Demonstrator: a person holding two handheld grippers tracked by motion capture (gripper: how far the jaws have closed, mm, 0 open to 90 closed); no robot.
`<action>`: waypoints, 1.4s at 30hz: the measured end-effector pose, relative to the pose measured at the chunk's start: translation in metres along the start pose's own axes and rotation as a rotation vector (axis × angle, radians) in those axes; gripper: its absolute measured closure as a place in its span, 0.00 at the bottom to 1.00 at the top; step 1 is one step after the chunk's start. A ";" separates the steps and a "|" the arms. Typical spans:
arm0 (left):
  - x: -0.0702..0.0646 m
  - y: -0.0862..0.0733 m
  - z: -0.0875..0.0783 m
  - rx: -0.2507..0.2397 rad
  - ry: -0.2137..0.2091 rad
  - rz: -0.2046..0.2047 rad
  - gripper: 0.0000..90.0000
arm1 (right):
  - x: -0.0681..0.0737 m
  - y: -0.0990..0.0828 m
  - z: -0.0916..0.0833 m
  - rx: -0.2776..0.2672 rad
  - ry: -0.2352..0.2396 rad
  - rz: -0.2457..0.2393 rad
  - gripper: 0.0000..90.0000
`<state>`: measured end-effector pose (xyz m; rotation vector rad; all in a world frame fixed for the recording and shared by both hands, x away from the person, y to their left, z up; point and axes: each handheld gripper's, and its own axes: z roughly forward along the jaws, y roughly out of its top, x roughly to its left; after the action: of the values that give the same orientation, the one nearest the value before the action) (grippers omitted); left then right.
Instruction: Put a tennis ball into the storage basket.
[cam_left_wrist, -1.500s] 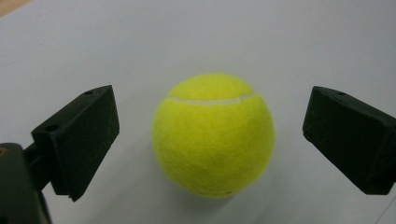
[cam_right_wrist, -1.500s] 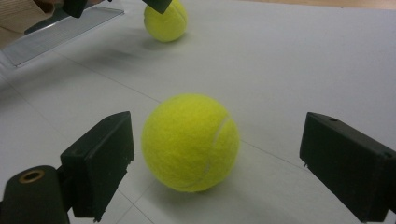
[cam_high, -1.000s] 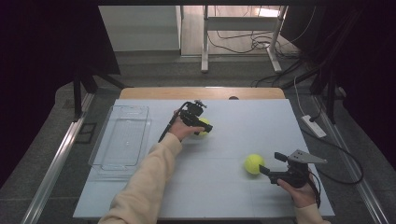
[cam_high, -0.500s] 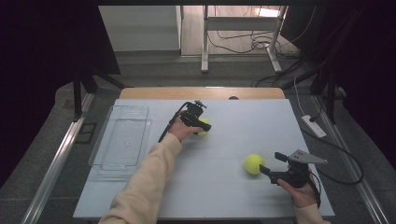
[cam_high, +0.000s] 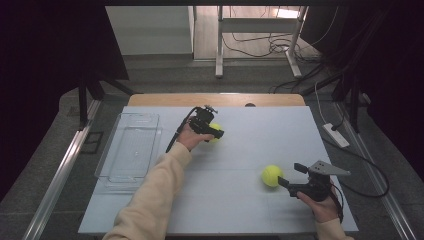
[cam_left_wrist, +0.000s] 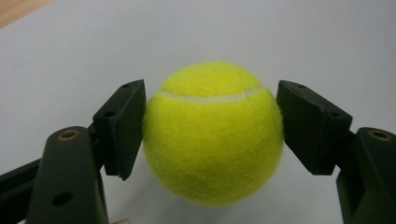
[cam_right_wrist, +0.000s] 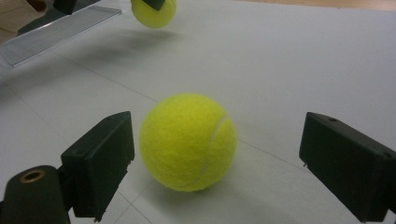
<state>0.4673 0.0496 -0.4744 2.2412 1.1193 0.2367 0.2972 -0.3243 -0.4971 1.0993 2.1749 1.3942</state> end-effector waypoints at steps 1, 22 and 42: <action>0.001 0.000 -0.002 -0.007 0.000 -0.002 0.31 | 0.000 0.000 0.000 0.001 0.000 0.000 0.11; 0.001 -0.007 -0.033 -0.073 0.019 0.007 0.31 | 0.001 0.000 0.000 -0.002 0.000 -0.001 0.11; 0.000 -0.013 -0.063 -0.135 0.037 0.009 0.31 | 0.002 0.001 0.000 -0.001 -0.003 -0.003 0.11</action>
<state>0.4326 0.0834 -0.4327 2.1312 1.0798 0.3480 0.2965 -0.3230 -0.4962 1.0968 2.1729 1.3909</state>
